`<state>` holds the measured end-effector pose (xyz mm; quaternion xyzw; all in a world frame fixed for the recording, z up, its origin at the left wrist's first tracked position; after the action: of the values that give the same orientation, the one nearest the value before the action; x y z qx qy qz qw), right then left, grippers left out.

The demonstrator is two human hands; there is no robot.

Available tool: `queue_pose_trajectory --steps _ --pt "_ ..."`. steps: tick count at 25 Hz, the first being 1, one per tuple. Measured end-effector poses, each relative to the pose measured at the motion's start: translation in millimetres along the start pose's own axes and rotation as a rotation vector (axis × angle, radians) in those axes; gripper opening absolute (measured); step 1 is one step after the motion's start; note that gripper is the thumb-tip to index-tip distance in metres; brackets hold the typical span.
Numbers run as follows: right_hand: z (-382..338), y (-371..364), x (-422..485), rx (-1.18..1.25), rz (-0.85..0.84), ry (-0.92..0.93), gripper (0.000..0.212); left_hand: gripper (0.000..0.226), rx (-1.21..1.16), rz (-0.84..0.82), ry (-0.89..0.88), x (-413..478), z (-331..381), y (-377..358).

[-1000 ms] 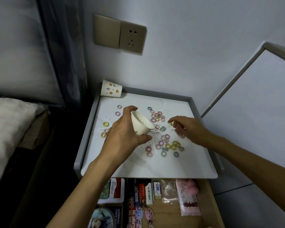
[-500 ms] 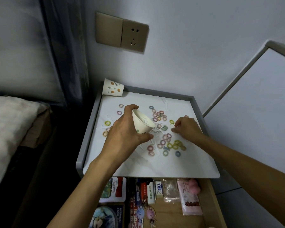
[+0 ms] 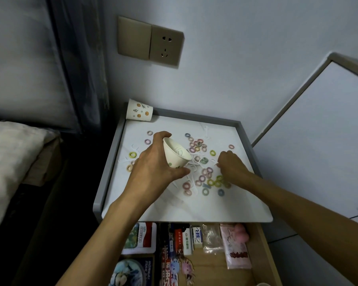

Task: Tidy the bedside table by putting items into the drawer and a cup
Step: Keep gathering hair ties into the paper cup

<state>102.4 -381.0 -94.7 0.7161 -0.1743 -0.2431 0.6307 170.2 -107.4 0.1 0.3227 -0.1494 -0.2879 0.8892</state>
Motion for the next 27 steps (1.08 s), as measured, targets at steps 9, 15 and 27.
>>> queue_pose_trajectory --steps 9,15,27 --pt "5 83 73 0.359 0.124 -0.119 0.016 0.087 -0.043 0.088 0.055 8 -14 19" --pt "-11 52 123 0.346 0.168 -0.238 0.035 0.087 -0.019 0.106 0.066 11 -22 26" --pt "-41 29 134 -0.063 0.185 0.051 0.020 0.084 0.029 0.076 0.062 11 -24 21"
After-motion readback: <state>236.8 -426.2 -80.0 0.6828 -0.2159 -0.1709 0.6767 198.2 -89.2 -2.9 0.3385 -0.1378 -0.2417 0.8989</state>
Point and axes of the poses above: each hand's wrist, its own x-axis towards the middle knuckle, its own y-axis out of the back of the hand, z = x × y, the point moved 6 cm from there along x, towards the middle knuckle, and after that the axes turned 11 degrees about x, right-handed, at the moved point
